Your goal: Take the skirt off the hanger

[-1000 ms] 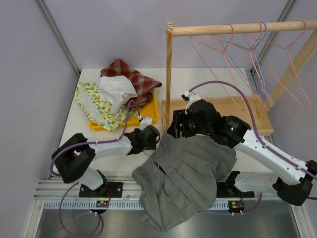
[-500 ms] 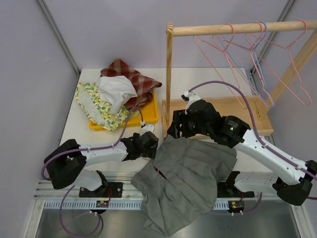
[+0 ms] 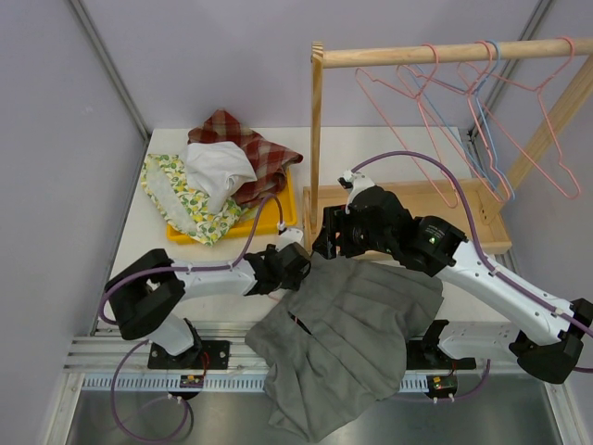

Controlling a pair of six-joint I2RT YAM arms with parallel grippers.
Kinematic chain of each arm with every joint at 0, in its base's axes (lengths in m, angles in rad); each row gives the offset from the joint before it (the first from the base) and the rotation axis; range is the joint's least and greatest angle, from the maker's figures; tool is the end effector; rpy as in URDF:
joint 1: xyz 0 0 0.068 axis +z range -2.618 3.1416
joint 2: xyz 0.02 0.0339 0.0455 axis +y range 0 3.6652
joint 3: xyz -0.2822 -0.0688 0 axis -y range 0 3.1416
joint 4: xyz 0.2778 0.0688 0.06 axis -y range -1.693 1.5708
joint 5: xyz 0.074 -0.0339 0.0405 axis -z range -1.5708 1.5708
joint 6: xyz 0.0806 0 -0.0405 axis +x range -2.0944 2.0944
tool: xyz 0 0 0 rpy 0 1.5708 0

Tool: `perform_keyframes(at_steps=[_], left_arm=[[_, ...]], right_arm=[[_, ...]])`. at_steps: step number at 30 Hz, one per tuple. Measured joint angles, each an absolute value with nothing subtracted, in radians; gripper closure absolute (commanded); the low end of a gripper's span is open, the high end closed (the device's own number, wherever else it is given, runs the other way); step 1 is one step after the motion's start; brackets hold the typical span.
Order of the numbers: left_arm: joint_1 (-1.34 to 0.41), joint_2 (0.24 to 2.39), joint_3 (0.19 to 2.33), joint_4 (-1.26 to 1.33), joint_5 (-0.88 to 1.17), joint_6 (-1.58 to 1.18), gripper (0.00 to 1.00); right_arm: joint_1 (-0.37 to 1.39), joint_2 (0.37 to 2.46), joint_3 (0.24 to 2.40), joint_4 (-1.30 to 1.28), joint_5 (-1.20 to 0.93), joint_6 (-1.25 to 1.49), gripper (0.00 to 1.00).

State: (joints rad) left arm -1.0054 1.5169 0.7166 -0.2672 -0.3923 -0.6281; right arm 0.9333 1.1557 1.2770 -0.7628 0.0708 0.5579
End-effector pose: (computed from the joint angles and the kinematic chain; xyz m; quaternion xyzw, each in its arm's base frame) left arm 0.1937 -0.2477 0.1077 0.1305 0.9422 -0.0488 0.3048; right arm 0.1822 0.2364 0.3725 -0.1511 0.8807 0.2806 0.3505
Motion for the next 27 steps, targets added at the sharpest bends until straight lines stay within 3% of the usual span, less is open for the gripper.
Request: perform_keyframes(at_steps=[10, 14, 15, 18, 27], left_arm=[[-1.006, 1.577, 0.721, -0.160, -0.459, -0.651, 0.52], [-1.009, 1.557, 0.709, -0.143, -0.456, -0.673, 0.38], [-1.013, 1.543, 0.701, -0.150, -0.451, -0.683, 0.29], [-1.024, 1.479, 0.669, -0.210, -0.430, -0.710, 0.17], [-1.033, 1.320, 0.596, -0.463, -0.416, -0.870, 0.20]], right_arm=[[0.933, 1.149, 1.277, -0.773, 0.072, 0.558, 0.31], [0.933, 1.148, 1.277, -0.775, 0.072, 0.558, 0.31], [0.933, 1.148, 1.277, -0.775, 0.072, 0.558, 0.31], [0.933, 1.148, 1.277, -0.775, 0.071, 0.558, 0.31], [0.933, 1.149, 1.276, -0.764, 0.068, 0.558, 0.32]])
